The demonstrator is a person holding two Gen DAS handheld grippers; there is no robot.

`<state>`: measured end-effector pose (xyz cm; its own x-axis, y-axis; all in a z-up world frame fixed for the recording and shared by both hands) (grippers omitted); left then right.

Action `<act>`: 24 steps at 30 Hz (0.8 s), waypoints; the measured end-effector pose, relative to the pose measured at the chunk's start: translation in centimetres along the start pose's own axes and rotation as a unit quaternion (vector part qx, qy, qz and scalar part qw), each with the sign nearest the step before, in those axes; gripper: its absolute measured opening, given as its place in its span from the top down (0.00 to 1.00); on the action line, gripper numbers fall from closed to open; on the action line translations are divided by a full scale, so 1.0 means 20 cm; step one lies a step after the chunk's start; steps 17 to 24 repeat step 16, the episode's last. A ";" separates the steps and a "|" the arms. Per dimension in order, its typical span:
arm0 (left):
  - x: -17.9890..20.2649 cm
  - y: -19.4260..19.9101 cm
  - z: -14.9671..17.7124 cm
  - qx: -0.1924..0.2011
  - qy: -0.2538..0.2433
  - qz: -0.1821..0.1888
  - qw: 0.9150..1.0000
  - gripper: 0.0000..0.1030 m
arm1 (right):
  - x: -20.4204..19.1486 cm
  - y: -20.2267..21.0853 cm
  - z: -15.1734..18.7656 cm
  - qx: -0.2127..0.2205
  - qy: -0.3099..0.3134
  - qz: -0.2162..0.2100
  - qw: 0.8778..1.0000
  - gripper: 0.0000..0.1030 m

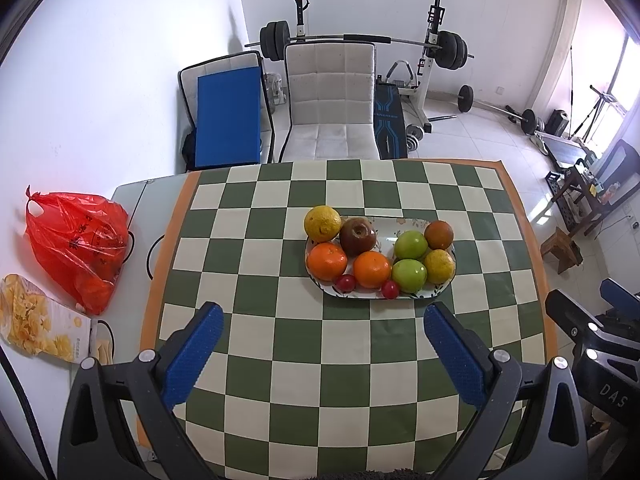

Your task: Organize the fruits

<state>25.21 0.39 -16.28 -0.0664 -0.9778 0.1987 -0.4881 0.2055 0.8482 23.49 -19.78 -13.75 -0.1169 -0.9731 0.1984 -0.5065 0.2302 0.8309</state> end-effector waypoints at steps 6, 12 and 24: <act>0.00 0.00 -0.01 -0.001 0.000 0.000 1.000 0.00 | -0.01 -0.01 -0.01 -0.001 0.003 0.000 1.000 0.03; 0.00 0.01 -0.03 0.008 -0.004 -0.001 1.000 0.00 | -0.01 -0.01 -0.01 0.000 0.004 0.001 1.000 0.03; 0.00 0.02 -0.04 0.010 -0.006 0.004 1.000 0.00 | 0.00 -0.01 -0.02 0.001 0.004 0.000 1.000 0.03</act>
Point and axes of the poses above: each gripper's, at about its wrist camera, not at the fingertips, and y roughly against the way its jaws point, x to its right, z to its underside, the point moved 6 cm from there along -y, roughly the way its jaws point, and after that the axes turned 15 degrees about z, right-handed, at the moved point
